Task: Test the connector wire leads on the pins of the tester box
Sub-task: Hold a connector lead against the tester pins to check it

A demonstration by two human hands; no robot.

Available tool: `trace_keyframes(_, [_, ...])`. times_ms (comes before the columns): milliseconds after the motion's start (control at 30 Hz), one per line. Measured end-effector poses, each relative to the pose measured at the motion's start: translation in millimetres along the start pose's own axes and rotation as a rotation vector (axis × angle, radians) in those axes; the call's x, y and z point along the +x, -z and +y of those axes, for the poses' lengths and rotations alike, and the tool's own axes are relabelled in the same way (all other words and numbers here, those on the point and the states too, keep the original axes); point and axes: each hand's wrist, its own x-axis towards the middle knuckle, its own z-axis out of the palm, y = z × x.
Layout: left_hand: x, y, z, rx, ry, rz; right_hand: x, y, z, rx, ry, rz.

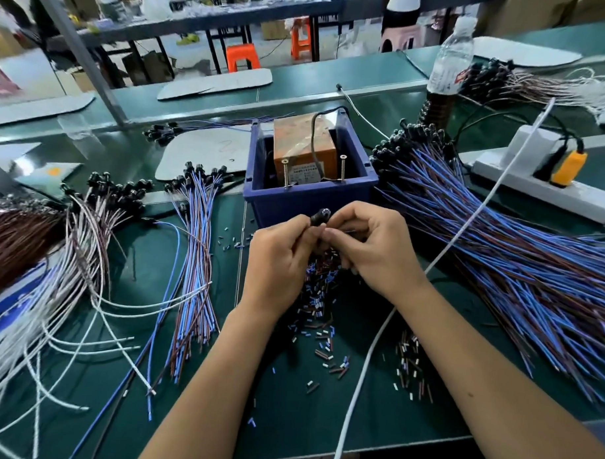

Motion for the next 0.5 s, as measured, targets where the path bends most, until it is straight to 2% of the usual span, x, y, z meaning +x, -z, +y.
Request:
trace_keyframes(200, [1.9, 2.2, -7.0, -0.012, 0.049, 0.052, 5.0, 7.7, 6.9, 0.126, -0.144, 0.085])
trace_keyframes(333, [1.7, 2.6, -7.9, -0.067, 0.095, 0.058, 3.4, 6.9, 9.4, 0.105, -0.186, 0.055])
trace_keyframes(500, [2.2, 0.1, -7.9, -0.126, 0.145, -0.057, 2.3, 9.7, 7.6, 0.155, -0.197, 0.043])
